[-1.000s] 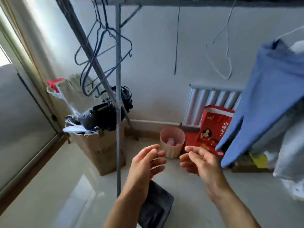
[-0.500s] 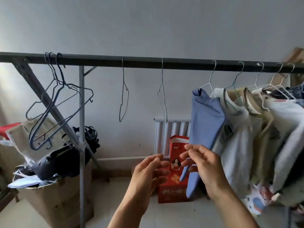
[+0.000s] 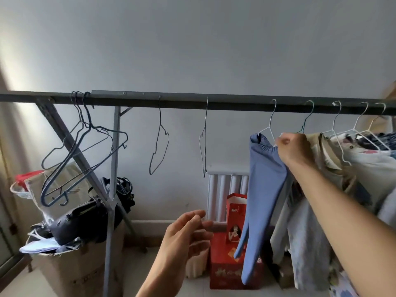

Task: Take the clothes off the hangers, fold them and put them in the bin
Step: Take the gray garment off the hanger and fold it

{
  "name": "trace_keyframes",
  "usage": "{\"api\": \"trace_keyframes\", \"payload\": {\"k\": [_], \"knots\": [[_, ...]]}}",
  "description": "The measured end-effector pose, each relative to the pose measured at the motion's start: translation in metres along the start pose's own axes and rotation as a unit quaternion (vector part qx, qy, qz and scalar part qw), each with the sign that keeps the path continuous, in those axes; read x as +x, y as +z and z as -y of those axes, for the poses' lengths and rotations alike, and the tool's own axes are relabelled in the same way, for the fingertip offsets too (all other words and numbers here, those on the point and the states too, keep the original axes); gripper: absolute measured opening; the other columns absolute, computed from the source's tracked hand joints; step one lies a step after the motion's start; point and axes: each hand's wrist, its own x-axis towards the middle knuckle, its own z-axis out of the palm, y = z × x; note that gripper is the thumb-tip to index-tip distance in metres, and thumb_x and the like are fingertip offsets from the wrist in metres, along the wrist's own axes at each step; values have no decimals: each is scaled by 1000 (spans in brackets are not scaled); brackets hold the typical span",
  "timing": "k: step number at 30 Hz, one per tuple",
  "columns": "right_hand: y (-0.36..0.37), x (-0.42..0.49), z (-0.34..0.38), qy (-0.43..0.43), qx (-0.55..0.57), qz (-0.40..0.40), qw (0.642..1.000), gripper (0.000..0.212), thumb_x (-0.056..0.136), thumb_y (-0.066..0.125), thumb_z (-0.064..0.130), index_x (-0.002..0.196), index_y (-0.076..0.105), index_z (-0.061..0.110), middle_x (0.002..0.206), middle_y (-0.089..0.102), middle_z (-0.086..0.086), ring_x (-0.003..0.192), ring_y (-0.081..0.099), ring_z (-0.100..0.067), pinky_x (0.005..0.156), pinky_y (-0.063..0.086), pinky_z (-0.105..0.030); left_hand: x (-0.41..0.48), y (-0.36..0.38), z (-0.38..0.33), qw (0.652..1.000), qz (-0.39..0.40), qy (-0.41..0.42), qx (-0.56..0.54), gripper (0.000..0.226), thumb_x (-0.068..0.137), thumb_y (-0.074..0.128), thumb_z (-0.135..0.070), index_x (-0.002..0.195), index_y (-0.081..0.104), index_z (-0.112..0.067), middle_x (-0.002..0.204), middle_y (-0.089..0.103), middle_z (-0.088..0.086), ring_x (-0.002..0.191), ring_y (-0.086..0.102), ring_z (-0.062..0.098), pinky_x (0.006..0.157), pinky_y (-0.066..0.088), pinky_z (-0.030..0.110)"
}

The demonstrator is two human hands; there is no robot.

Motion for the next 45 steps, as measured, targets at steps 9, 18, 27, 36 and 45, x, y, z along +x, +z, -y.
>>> {"api": "trace_keyframes", "payload": {"k": [9,18,27,36,45], "knots": [[12,32,2,42,88,64,993,26,83,57,9,58,50,7,64,42,-7,73,42,-16,62,32,-30,-7,7,4,1000,-17,16,-3,19,100,49,-11,108,66,-6,83,74,11,65,66,18,62,52,30],[-29,-53,44,58,332,273,901,11,84,68,9,77,66,15,63,59,0,45,49,-7,41,32,-15,-12,41,-19,968,16,211,138,18,98,53,-11,101,70,-17,91,75,2,78,67,12,68,52,23],[-14,-140,24,83,339,364,864,12,75,78,21,67,71,24,65,67,3,68,60,-16,71,41,-37,13,53,-24,885,86,263,375,25,92,65,-21,115,56,-24,111,63,-6,100,56,4,76,41,12],[0,-167,26,132,347,340,864,15,73,79,19,64,67,20,63,63,-5,65,56,-22,68,45,-37,8,39,-33,809,81,202,546,18,90,63,-42,81,60,-27,76,57,-14,75,49,-1,68,36,18],[14,-182,29,153,321,305,884,12,89,61,4,77,59,4,66,57,-10,31,43,2,35,34,-14,-16,33,-39,655,13,212,725,36,89,54,-58,72,48,-27,75,45,-8,71,46,12,52,26,26]]}}
